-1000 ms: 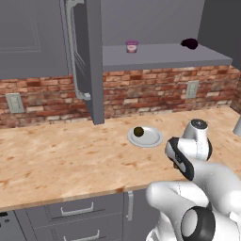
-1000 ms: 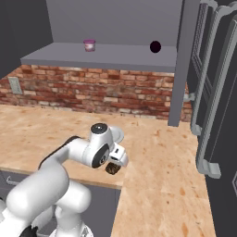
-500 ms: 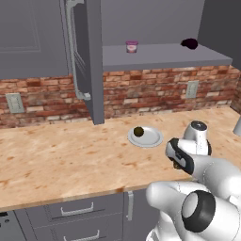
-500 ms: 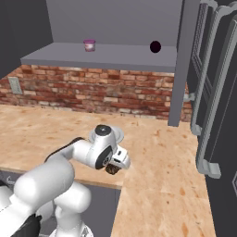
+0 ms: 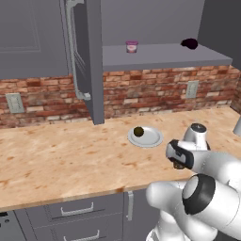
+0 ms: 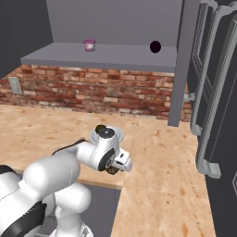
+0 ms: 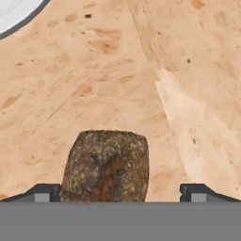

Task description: Pick the avocado and bread from the counter and place them on the plate. Then pick the jam from the cabinet and place it next to the plate. Lastly close the cabinet door.

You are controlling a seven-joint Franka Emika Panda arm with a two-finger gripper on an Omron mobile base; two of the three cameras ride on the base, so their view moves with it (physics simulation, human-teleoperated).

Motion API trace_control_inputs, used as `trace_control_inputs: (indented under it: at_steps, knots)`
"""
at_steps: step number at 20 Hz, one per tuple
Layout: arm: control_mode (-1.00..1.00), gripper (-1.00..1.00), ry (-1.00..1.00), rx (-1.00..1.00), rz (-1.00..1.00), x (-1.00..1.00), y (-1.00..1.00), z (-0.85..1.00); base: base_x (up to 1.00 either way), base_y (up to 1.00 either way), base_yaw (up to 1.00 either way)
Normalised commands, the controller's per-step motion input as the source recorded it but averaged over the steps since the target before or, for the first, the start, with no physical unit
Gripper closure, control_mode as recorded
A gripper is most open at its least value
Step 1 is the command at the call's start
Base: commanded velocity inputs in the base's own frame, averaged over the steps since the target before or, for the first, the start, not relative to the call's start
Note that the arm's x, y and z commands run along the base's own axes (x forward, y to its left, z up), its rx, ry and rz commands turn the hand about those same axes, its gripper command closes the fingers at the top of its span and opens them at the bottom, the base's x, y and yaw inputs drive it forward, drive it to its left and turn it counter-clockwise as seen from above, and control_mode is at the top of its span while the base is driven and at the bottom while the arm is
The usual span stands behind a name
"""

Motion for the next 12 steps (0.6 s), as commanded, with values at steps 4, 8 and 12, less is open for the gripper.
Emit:
trace_control_inputs:
  at_steps: [4,8,12]
  knots:
    - [-1.00,-1.00,0.00,0.00,0.00,0.06,0.04,-0.24,0.00,0.00,0.00]
    - [-1.00,-1.00,0.00,0.00,0.00,0.07,0.14,-0.23,0.00,0.00,0.00]
    - [-1.00,-1.00,0.00,0.00,0.00,0.02,0.19,-0.24,0.00,0.00,0.00]
